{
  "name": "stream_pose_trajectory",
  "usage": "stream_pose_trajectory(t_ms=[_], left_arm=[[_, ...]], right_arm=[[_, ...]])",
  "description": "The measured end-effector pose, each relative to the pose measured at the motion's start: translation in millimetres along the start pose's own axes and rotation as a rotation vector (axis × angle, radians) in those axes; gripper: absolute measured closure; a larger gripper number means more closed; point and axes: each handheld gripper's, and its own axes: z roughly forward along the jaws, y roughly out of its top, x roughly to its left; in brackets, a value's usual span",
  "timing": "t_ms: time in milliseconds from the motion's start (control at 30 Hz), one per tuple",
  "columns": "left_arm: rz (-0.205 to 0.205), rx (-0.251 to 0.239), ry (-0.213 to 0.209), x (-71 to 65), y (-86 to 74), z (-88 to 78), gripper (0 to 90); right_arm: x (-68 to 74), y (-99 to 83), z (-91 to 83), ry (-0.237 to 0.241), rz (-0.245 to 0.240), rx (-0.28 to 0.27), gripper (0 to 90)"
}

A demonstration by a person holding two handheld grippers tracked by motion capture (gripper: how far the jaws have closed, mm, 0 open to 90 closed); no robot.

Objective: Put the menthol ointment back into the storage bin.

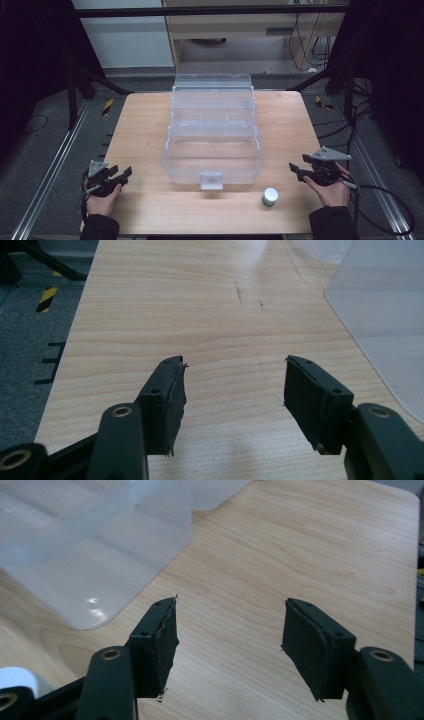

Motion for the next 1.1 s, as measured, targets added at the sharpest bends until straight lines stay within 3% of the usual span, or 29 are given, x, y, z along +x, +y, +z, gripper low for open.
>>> stream_pose_trajectory(t_ms=[100,200,267,400,467,533,700,933,1100], left_arm=[[0.004,0.0,0.0,-0.2,-0.9,0.9,41.0],[0.014,0.009,0.02,0.2,-2.4,2.2,39.4],[0.019,0.02,0.035,0.9,-3.4,3.9,38.5],[0.03,0.038,0.051,1.1,-4.8,5.9,36.8],[0.035,0.049,0.046,0.5,-5.7,6.9,35.9],[0.044,0.058,0.043,-0.5,-6.4,8.0,35.9],[0.054,0.071,0.052,-2.5,-6.5,9.9,35.7],[0.058,0.076,0.048,-2.7,-6.7,10.4,35.6],[0.064,0.079,0.045,-2.7,-6.4,10.4,36.2]], right_arm=[[1.0,3.3,-1.9,0.024,-0.015,0.003,40.8],[6.0,9.9,-3.1,0.092,-0.048,0.046,41.7],[6.0,9.9,-3.1,0.092,-0.048,0.046,41.7],[12.3,22.9,-5.7,0.119,-0.124,0.104,41.5],[14.7,28.8,-5.7,0.139,-0.14,0.128,40.5],[16.3,36.0,-4.5,0.186,-0.145,0.15,46.5],[20.3,43.7,-2.6,0.234,-0.16,0.172,45.7],[30.3,56.3,-1.7,0.283,-0.244,0.237,45.2],[37.3,64.5,-3.1,0.327,-0.279,0.284,44.0]])
